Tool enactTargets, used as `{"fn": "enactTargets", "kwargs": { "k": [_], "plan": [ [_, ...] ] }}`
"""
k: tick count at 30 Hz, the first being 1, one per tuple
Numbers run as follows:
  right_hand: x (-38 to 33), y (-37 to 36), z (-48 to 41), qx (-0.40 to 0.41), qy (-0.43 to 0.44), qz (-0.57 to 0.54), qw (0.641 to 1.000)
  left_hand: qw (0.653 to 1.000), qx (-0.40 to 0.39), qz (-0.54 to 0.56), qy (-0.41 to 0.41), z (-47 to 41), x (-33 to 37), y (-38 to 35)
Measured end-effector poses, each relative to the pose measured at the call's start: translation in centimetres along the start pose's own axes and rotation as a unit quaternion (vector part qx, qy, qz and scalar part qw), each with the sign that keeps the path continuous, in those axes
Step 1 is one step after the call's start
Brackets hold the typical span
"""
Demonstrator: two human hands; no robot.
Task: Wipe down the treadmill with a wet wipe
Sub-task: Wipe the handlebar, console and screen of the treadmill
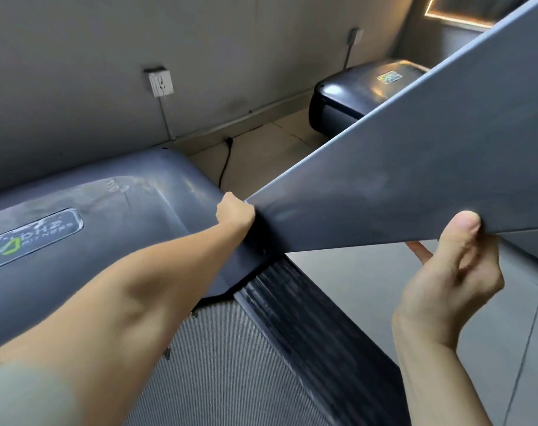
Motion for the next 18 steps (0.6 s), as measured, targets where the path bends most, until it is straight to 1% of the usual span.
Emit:
{"fn": "enactTargets", "kwargs": {
  "k": [2,3,4,5,6,7,8,9,10,11,13,14,15,16,18],
  "plan": [
    [0.0,-0.1,0.0,-0.008,0.002,-0.001,1.0,0.996,0.015,0.077,-0.037,2.8,1.8,0.5],
    [0.0,-0.1,-0.1,-0.01,0.0,-0.001,1.0,0.99,0.022,0.118,-0.071,4.9,3.2,0.9],
    [0.0,-0.1,0.0,-0.009,-0.001,-0.003,1.0,0.978,0.02,0.164,-0.124,7.5,5.3,1.2],
    [-0.1,0.0,0.0,-0.005,-0.001,-0.007,1.0,0.957,0.005,0.218,-0.194,10.5,8.0,1.5],
    [-0.1,0.0,0.0,-0.003,-0.003,-0.01,1.0,0.926,-0.013,0.273,-0.259,13.6,10.4,1.9],
    [-0.1,0.0,0.0,-0.001,-0.005,-0.014,1.0,0.897,-0.029,0.318,-0.304,16.1,12.2,2.3],
    [0.0,0.0,0.0,-0.001,-0.006,-0.015,1.0,0.879,-0.04,0.347,-0.325,17.5,13.4,2.5],
    [0.0,-0.1,-0.1,-0.005,-0.005,-0.014,1.0,0.876,-0.036,0.357,-0.322,17.7,13.7,2.5],
    [0.0,-0.2,0.1,-0.012,-0.009,-0.013,1.0,0.885,-0.023,0.355,-0.301,16.7,13.0,2.6],
    [0.1,-0.2,0.1,-0.015,-0.012,-0.016,1.0,0.901,-0.004,0.347,-0.26,14.8,11.6,2.5],
    [0.2,-0.2,0.0,-0.017,-0.017,-0.025,0.999,0.942,0.028,0.315,-0.117,9.0,6.1,1.8],
    [0.4,-0.3,0.1,-0.018,-0.021,-0.026,0.999,0.96,0.03,0.276,-0.043,6.4,3.0,1.4],
    [0.6,-0.2,0.2,-0.016,-0.022,-0.026,0.999,0.975,0.009,0.223,0.014,4.2,0.5,0.8],
    [0.6,-0.3,0.2,-0.015,-0.023,-0.028,0.999,0.984,-0.015,0.172,0.049,2.7,-1.2,0.4],
    [0.7,-0.3,0.0,-0.021,-0.025,-0.032,0.999,0.99,-0.022,0.125,0.06,2.6,-1.3,-0.2]
  ]
}}
Point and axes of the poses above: each hand's wrist, its own z-axis away from the middle knuckle, its own y-axis out of the back of the hand, x = y × z, the point moved 10 cm from there along -z, towards the middle knuckle, and after that the axes turned 8 degrees about z, right-handed, at the moved point
